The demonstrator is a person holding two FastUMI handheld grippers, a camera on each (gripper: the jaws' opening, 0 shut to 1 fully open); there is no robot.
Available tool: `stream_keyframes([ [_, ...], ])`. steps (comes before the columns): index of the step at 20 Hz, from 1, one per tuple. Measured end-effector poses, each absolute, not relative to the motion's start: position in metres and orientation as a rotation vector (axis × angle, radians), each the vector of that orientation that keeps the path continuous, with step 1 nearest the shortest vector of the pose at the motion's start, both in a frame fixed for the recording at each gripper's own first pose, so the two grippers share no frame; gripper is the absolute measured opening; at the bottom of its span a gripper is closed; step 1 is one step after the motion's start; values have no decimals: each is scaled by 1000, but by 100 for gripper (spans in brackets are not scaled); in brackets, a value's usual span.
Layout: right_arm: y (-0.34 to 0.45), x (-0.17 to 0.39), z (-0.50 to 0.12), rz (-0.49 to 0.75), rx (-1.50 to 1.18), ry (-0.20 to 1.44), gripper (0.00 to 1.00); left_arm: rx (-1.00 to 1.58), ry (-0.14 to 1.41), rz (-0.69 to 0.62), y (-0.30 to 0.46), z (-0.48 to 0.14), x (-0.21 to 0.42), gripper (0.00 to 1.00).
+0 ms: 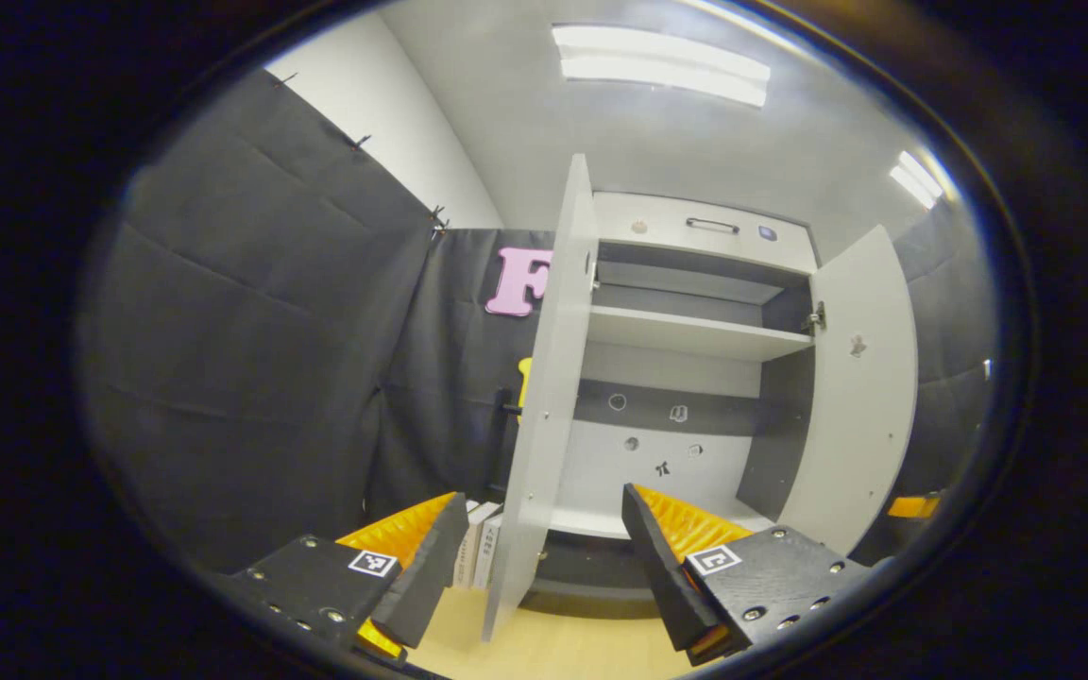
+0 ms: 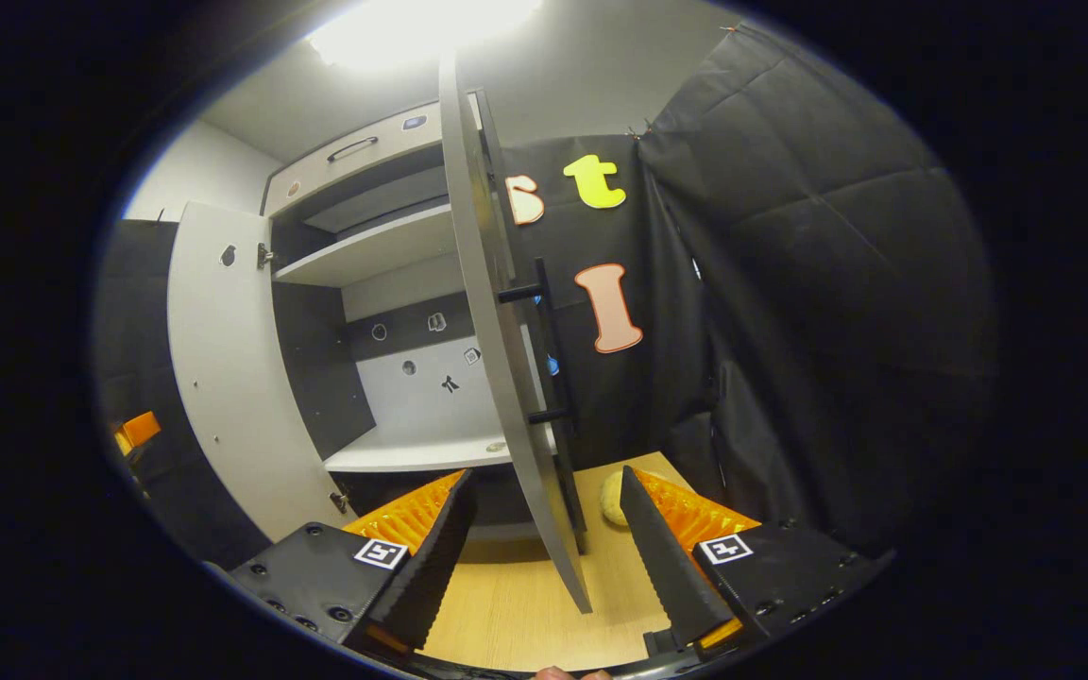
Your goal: Open the right door of the double-door shoe cabinet with the right hand, and open the left door with the left hand.
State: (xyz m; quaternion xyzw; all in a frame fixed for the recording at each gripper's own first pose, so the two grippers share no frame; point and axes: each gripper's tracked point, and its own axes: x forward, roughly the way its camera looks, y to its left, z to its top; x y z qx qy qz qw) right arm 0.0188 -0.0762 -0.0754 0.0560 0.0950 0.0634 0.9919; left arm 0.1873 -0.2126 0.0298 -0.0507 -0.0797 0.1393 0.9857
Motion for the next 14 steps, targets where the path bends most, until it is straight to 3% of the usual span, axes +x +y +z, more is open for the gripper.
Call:
stream_keyframes([
  [5,-58,9,-68,181,70,139,96,11,-151,325,-229,29,180,93],
  [14,-34,0,-68,158,23,84,96,12,-69,177,-260,-7,189,95],
])
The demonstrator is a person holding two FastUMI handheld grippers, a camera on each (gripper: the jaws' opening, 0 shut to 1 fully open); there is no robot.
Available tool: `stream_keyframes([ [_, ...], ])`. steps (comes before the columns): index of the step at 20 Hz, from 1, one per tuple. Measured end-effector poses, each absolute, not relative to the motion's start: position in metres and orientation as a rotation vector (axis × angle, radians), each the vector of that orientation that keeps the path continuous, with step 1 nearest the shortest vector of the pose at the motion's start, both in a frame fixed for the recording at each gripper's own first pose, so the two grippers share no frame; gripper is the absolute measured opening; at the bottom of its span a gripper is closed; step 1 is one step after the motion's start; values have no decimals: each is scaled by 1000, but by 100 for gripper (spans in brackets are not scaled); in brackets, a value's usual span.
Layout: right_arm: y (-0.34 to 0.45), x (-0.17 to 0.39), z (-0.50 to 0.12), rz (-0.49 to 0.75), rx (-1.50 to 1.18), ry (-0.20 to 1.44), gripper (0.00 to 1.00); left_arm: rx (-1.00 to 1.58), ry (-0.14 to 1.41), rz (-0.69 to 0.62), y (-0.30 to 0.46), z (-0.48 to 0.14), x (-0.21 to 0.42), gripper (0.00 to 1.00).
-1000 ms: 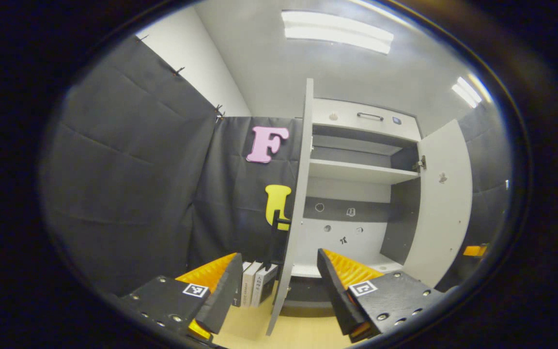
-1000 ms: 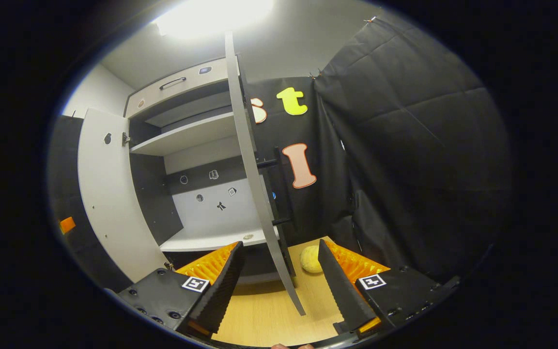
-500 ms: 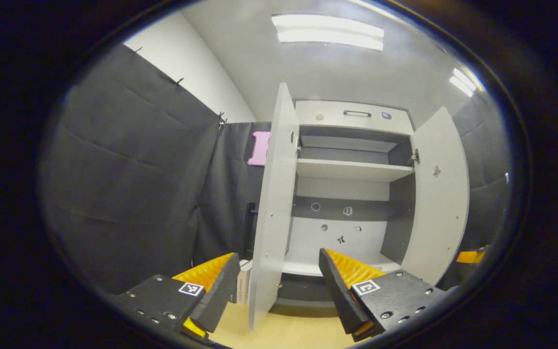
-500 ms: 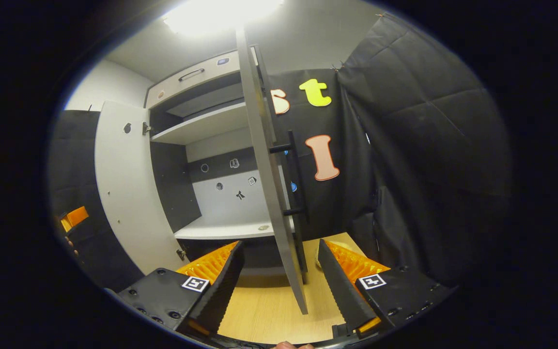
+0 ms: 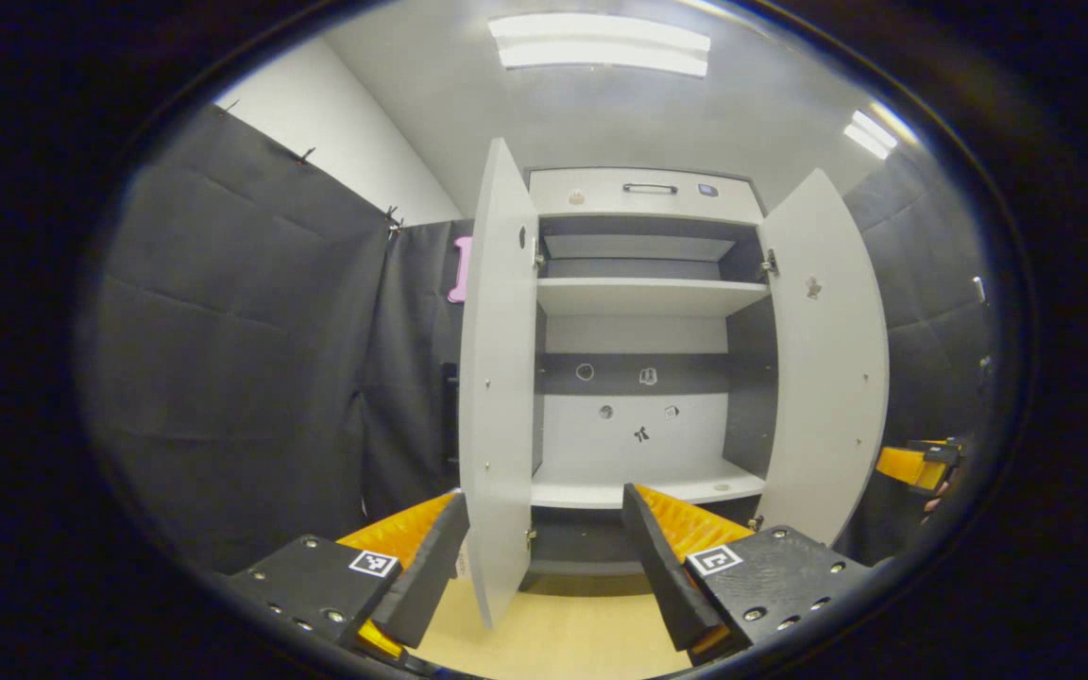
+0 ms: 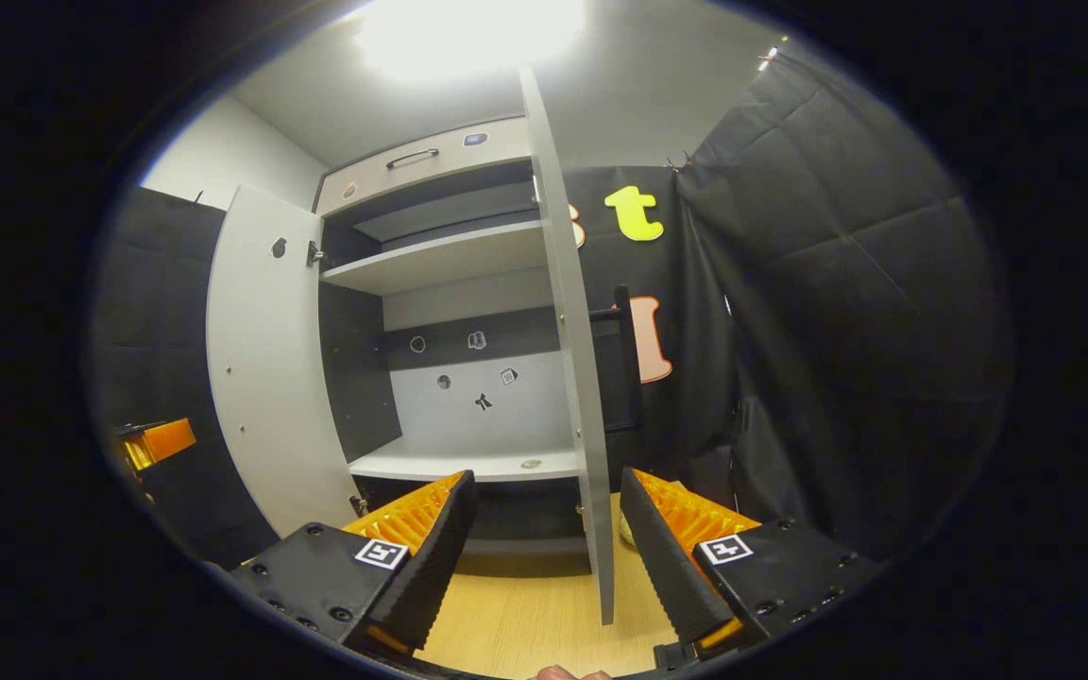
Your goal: Open the right door of the double-door shoe cabinet with the right hand, and open the left door with the left hand.
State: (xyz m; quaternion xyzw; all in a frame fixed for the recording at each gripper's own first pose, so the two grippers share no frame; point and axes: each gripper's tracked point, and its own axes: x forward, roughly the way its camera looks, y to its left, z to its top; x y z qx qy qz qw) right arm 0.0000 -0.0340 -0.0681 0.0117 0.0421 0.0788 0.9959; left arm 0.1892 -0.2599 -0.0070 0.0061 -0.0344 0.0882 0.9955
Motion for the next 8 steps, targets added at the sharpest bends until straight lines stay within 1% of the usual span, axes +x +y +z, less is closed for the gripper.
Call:
stream_keyframes([
  [1,-36,1,-70,144,14,89,96,7,-61,169,-258,-10,189,94],
  [5,-31,3,-69,120,19,98,96,0,-55,149,-250,-11,194,94],
  [8,-17,3,-73,133,7,129,96,-31,-71,142,-238,-12,184,94],
])
